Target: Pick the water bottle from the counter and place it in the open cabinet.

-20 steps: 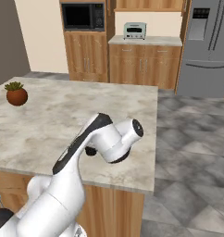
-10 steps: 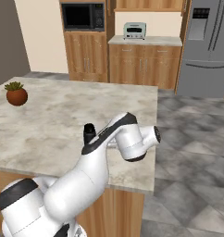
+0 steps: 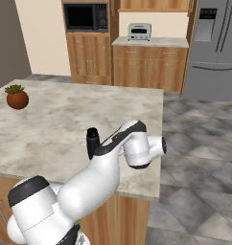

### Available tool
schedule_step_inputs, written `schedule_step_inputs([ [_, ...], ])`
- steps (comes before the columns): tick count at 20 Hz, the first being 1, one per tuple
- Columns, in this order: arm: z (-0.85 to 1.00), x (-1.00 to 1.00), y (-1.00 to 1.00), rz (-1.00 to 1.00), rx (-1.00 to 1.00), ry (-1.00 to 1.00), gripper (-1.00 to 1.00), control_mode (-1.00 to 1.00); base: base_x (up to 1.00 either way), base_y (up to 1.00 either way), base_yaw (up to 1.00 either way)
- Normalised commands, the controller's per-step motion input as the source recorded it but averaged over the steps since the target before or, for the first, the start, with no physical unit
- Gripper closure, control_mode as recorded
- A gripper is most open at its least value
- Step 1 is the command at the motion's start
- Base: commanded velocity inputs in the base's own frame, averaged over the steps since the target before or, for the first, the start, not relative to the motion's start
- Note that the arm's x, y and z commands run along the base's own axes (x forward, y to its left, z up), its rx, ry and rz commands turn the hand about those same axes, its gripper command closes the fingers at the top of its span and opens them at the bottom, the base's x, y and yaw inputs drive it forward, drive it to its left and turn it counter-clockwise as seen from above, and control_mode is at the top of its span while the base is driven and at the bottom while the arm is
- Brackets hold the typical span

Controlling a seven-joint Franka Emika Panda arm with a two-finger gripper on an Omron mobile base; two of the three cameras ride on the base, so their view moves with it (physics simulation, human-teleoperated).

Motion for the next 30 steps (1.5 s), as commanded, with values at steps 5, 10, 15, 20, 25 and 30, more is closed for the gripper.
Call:
schedule_step_inputs([
  [5, -0.29, 0.3, 0.29, 0.0, -0.05, -0.19, -1.0, -1.0, 0.0, 0.0, 0.0],
  [10, -0.2, 0.47, 0.27, 0.0, -0.04, -0.04, -1.0, -1.0, 0.0, 0.0, 0.0],
  [15, -0.19, 0.52, 0.05, 0.0, -0.02, 0.05, -1.0, -1.0, 0.0, 0.0, 0.0],
  [20, -0.21, 0.44, 0.0, 0.0, 0.0, 0.03, -1.0, -1.0, 0.0, 0.0, 0.0],
  [25, -0.14, 0.27, 0.0, 0.0, 0.0, 0.0, -1.0, -1.0, 0.0, 0.0, 0.0],
  [30, -0.02, -0.01, 0.1, 0.04, 0.0, -0.02, -1.0, -1.0, 0.0, 0.0, 0.0],
])
